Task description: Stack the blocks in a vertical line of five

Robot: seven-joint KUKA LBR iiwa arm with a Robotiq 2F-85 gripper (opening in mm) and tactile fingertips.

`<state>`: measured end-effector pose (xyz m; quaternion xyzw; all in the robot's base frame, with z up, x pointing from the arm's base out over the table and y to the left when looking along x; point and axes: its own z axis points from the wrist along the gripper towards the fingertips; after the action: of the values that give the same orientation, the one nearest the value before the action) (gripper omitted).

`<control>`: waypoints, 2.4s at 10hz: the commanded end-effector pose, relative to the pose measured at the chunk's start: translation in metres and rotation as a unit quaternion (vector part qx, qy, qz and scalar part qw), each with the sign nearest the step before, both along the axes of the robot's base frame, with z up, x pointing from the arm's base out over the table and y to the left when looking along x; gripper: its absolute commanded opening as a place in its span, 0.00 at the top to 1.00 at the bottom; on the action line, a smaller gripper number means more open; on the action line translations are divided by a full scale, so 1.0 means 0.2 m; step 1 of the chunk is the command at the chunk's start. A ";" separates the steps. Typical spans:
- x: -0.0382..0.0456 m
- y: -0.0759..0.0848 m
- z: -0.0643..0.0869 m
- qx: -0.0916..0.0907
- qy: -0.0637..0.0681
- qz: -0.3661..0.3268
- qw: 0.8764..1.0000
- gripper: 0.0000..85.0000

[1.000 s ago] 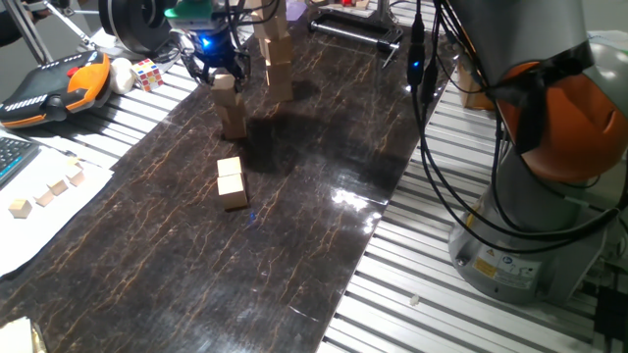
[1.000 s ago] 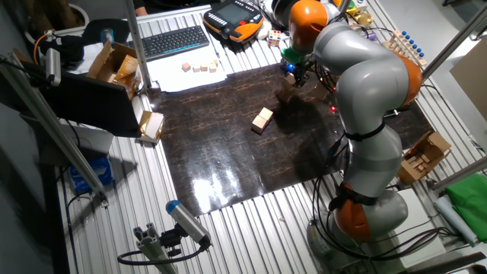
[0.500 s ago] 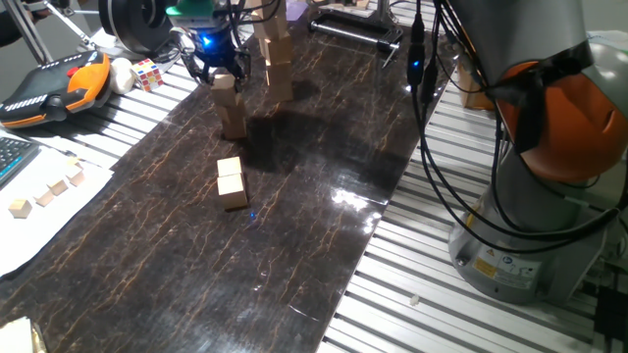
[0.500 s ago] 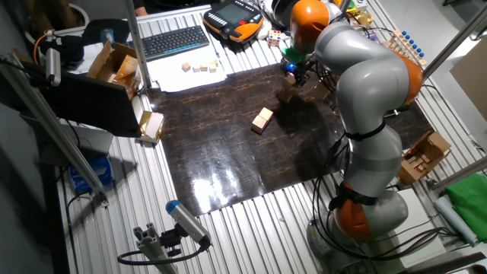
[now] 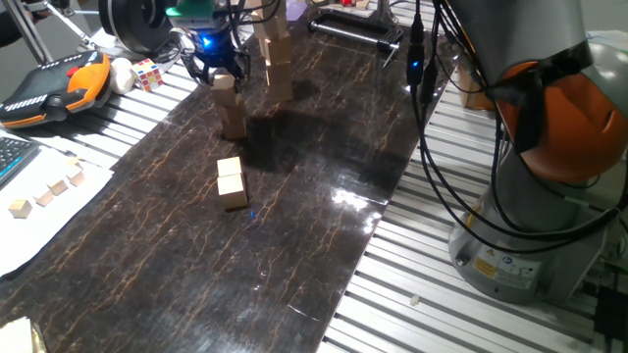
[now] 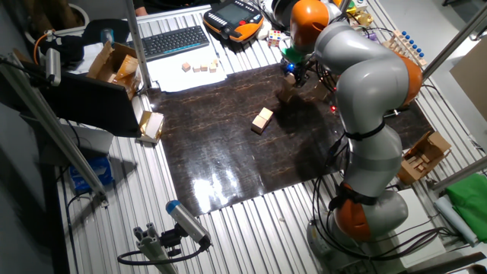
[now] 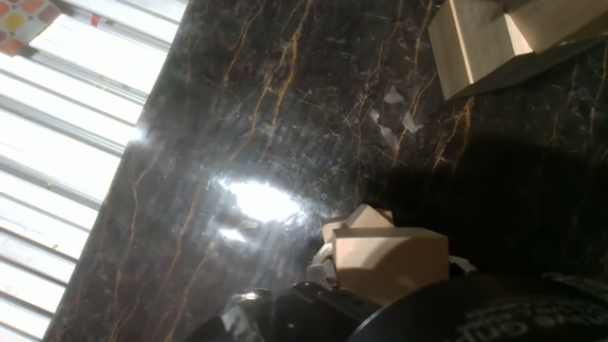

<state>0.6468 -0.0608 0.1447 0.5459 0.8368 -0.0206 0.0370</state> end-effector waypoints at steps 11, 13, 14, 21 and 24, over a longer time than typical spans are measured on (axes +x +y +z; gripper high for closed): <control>-0.003 0.00 0.00 -0.006 0.009 -0.009 1.000 0.15; -0.015 0.00 0.04 -0.003 0.012 -0.010 1.000 0.06; -0.026 0.01 0.07 0.000 0.011 -0.017 1.000 0.05; -0.191 0.14 0.24 0.017 0.019 -0.029 0.999 0.04; -0.245 0.21 0.20 0.027 0.016 0.015 0.999 0.02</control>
<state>0.5975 -0.0188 0.1830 0.5345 0.8451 -0.0049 0.0091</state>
